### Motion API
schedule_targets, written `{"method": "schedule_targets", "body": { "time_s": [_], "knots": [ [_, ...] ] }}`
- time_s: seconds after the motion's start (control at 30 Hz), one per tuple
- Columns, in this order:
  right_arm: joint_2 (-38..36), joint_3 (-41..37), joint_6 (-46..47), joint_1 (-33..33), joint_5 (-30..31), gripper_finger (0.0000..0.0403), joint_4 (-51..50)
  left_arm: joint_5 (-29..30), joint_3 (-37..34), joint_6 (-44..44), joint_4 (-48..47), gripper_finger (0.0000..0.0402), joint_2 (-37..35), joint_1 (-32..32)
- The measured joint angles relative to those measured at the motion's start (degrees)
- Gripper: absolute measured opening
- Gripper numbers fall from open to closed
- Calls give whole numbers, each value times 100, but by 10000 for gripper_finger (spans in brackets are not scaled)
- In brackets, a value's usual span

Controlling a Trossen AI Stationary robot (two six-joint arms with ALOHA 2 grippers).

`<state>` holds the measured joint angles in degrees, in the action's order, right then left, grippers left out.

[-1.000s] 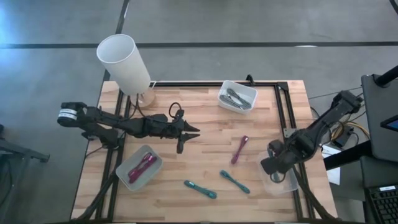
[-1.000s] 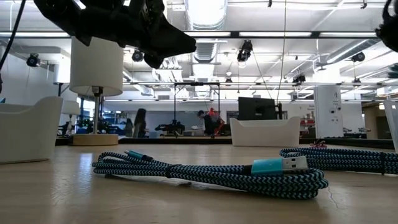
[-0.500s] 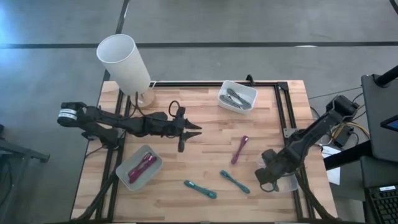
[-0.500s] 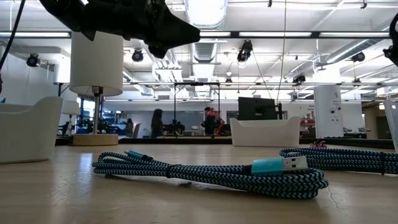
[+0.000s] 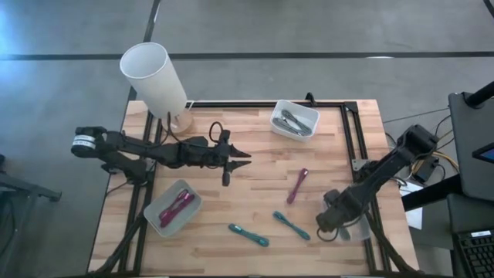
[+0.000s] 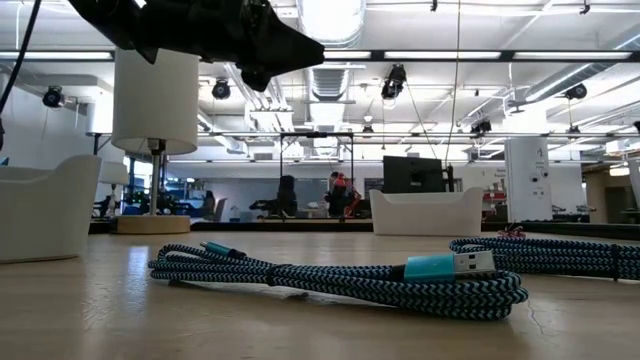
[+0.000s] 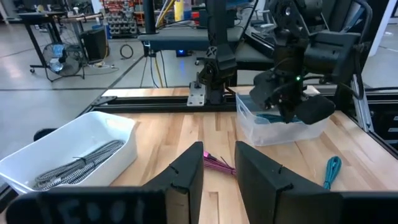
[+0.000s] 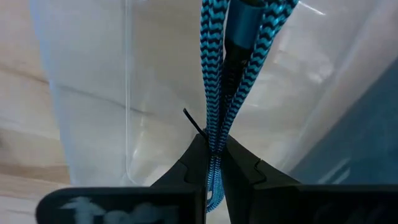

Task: Pick & Place USB Port
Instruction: Put the top blue patterned charger cable into the transparent bin, then put the right blue patterned charger cable into the transparent bin

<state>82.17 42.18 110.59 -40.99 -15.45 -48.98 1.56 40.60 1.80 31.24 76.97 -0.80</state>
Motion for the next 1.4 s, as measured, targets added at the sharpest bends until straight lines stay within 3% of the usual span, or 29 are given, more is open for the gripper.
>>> {"method": "schedule_targets", "body": {
  "time_s": [0.17, 0.6, 0.97, 1.23, 1.4],
  "knots": [
    [42, -14, 2, 2, -1, 33, 143, 0, 0, -2, -2, 97, 0, -1],
    [14, -51, -22, 6, 38, 109, 138, 0, 0, -7, -1, 97, 0, -4],
    [-608, 328, -165, 157, 60, 128, 125, 0, 0, -29, -48, 97, 0, -4],
    [-1011, 543, 5, 168, 1081, 118, 12, 0, -2, -31, -91, 97, 0, -4],
    [-1126, 903, -478, 164, 1857, 110, -8, 0, -2, -31, -91, 97, 0, -4]
  ]
}}
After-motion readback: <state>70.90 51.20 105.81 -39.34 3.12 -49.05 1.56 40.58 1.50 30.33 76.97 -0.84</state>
